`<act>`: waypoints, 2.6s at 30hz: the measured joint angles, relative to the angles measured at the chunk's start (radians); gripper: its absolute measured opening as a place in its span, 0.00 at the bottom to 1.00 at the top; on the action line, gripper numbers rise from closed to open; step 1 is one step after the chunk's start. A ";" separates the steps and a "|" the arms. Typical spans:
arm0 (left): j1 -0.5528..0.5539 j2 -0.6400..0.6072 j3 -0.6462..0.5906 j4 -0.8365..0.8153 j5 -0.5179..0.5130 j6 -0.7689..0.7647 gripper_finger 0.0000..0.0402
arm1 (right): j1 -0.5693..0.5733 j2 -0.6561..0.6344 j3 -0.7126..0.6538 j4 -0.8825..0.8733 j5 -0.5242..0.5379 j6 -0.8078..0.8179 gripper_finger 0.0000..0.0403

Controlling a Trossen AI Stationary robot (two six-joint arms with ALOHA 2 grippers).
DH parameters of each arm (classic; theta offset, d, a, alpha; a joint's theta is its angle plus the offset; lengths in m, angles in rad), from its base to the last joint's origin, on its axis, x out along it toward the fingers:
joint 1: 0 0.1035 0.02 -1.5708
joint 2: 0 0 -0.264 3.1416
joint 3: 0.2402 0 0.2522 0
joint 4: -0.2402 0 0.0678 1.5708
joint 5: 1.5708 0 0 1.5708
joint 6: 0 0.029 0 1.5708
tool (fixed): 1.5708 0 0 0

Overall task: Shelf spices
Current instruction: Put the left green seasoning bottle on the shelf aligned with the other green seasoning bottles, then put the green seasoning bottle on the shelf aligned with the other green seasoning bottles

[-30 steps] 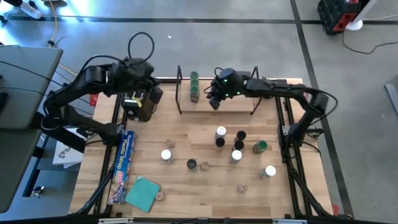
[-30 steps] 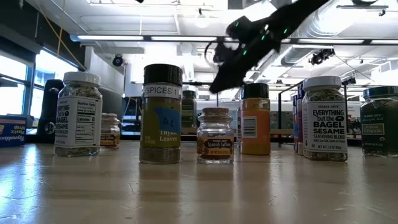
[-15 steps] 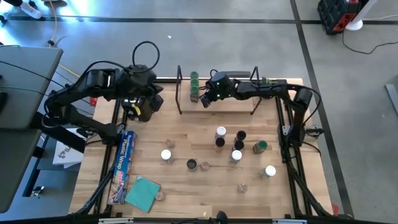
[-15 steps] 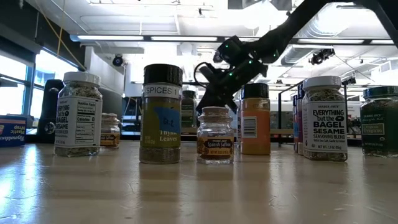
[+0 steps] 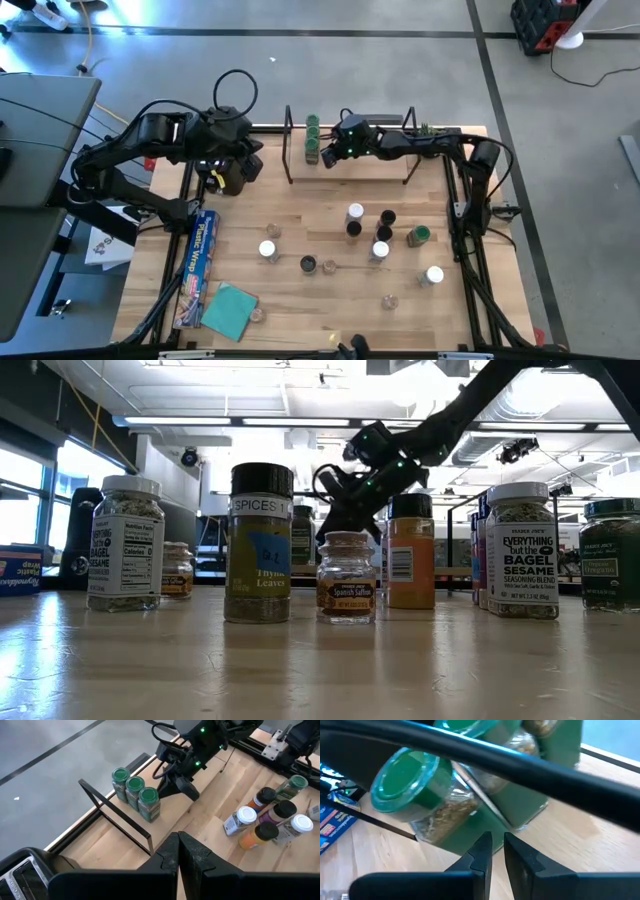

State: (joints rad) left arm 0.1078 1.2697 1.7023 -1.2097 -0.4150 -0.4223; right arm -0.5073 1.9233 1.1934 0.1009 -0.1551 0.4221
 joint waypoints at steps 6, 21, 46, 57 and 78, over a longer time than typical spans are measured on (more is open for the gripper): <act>0.000 0.000 0.000 -0.009 -0.002 -0.002 0.00 | -0.004 -0.117 0.000 -0.109 0.068 -0.042 0.11; 0.000 0.000 -0.056 0.008 -0.096 0.015 0.00 | 0.194 -0.897 0.000 -0.971 -0.030 -0.239 0.11; 0.000 0.000 -0.118 0.063 -0.094 0.014 0.00 | 0.432 -0.865 -0.130 -1.555 0.011 0.631 0.84; 0.000 0.000 -0.118 0.061 -0.093 0.035 0.00 | 0.576 -0.841 -0.324 -1.290 -0.020 0.937 0.85; 0.001 0.000 -0.118 0.063 -0.093 0.041 0.00 | 0.634 -0.739 -0.358 -1.280 0.047 0.984 0.49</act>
State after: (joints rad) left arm 0.1089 1.2695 1.5841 -1.1469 -0.5084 -0.3813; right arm 0.1269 1.1844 0.8356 -1.1794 -0.1083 1.4057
